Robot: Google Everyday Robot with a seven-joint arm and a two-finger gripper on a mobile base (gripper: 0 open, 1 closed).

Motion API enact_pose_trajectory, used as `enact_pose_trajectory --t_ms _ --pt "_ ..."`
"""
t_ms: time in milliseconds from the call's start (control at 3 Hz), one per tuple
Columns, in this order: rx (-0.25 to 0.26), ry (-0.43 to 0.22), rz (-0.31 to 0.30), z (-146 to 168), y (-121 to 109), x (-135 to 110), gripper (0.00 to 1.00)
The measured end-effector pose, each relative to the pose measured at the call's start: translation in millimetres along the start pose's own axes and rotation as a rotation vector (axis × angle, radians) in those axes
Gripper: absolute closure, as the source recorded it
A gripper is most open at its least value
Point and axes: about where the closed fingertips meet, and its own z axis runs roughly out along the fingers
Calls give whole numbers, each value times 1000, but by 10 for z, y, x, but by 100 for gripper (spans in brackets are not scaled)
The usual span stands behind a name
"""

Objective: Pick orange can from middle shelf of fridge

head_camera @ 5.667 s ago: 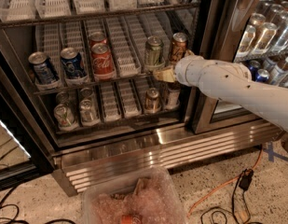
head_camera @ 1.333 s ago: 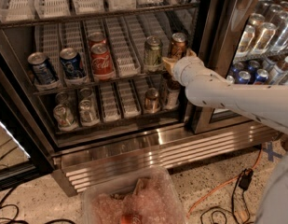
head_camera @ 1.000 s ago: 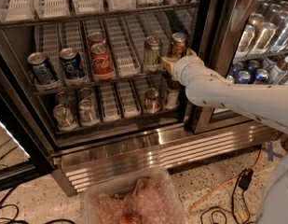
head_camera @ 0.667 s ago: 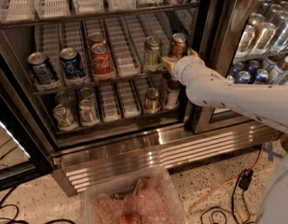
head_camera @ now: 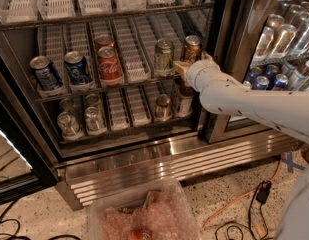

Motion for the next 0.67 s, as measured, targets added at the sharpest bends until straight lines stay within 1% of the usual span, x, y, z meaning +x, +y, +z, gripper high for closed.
enact_pose_trajectory --t_ms 333,667 --pt "9 -4 7 -1 -30 -6 27" --pt "26 -31 43 22 -117 -83 28"
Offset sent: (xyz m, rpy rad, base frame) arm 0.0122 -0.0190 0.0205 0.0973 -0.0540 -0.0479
